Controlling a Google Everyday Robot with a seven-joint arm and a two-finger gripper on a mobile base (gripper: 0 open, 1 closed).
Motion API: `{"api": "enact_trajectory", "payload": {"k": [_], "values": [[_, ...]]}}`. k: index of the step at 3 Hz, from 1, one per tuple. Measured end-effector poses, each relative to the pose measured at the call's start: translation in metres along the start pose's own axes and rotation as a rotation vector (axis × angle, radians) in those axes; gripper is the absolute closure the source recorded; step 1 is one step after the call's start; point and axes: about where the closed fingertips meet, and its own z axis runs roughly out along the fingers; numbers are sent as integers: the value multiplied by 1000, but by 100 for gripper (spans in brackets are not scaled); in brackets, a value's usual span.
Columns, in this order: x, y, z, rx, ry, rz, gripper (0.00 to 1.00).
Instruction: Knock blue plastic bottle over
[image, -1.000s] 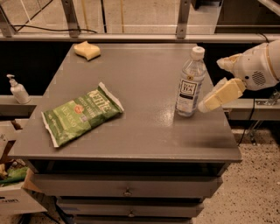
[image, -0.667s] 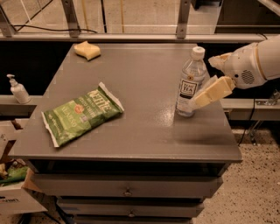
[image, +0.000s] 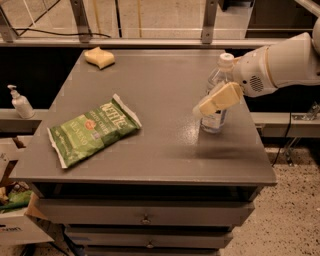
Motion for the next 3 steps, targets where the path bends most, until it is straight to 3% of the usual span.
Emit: {"api": "enact_trajectory", "payload": {"k": [3], "values": [[-50,1,46,26,-8,-9,0]]}}
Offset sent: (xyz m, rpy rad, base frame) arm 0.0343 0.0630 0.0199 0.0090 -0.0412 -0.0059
